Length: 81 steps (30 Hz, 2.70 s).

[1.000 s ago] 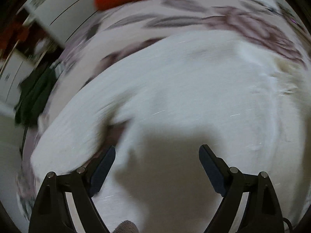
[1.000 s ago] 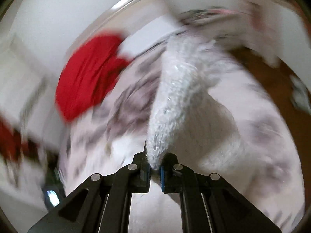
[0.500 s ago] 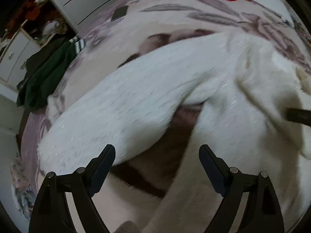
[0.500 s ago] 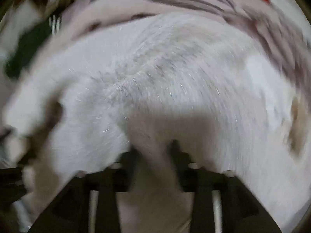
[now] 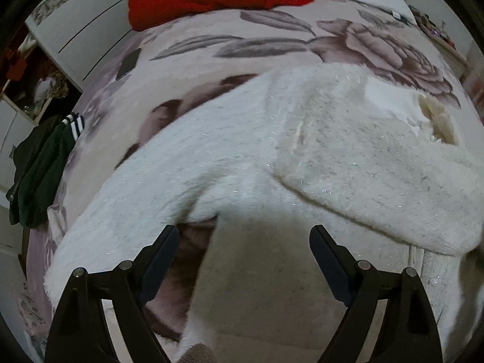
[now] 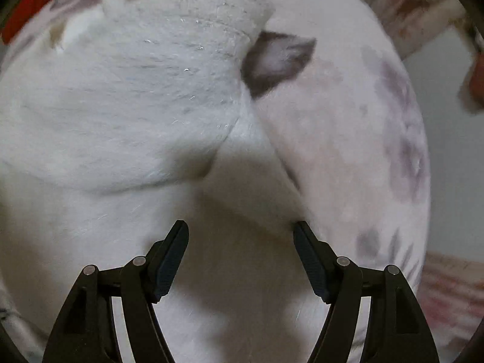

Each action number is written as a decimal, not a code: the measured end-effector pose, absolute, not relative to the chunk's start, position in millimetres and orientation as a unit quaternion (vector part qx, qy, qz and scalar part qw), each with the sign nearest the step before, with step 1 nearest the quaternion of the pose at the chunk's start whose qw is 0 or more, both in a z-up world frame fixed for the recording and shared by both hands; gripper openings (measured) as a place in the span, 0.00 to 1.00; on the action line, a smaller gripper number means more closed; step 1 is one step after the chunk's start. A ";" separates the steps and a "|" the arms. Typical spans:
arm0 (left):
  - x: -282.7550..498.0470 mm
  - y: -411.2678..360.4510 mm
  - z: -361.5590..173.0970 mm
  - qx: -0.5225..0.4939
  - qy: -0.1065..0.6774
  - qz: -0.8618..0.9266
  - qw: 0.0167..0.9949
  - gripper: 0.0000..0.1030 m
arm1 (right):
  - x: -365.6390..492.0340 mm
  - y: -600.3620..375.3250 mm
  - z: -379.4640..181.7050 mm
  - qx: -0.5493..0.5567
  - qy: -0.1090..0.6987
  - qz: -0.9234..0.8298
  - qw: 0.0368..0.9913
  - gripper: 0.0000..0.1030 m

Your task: Fold large clothes

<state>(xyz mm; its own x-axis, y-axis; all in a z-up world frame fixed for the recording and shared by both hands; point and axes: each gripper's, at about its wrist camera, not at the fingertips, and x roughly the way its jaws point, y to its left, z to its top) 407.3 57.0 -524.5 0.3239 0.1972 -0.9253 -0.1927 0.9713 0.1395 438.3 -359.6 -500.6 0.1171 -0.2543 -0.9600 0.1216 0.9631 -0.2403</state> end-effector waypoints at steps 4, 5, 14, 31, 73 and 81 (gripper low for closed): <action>413.2 47.6 -534.3 0.004 0.576 0.123 0.808 0.85 | 449.5 -430.1 -501.7 0.103 0.575 -0.236 0.776 0.59; 414.8 44.9 -536.7 0.005 0.577 0.124 0.807 0.85 | 449.9 -443.3 -503.9 0.132 0.569 -0.243 0.774 0.59; 406.7 41.6 -521.4 -0.049 0.576 0.115 0.808 0.85 | 416.1 -507.4 -509.9 0.242 0.621 -0.184 0.722 0.61; 185.6 282.2 -571.7 -0.436 0.529 0.298 0.664 0.85 | 354.8 -323.9 -465.0 0.080 0.678 -0.073 0.727 0.85; 479.9 -160.5 -417.6 0.005 0.458 -0.022 0.888 0.07 | 380.0 -430.9 -431.3 0.109 0.656 -0.133 0.735 0.85; 493.0 -262.0 -490.3 0.035 0.555 -0.054 0.829 0.24 | 336.7 -557.0 -429.1 0.168 0.660 -0.178 0.710 0.85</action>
<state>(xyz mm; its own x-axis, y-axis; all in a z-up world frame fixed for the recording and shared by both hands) 493.0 -262.0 -490.3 0.3777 -0.0515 -0.9245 0.1287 0.9917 -0.0027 336.7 -557.0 -429.1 0.0655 -0.0308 -0.9974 0.4740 0.8805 0.0040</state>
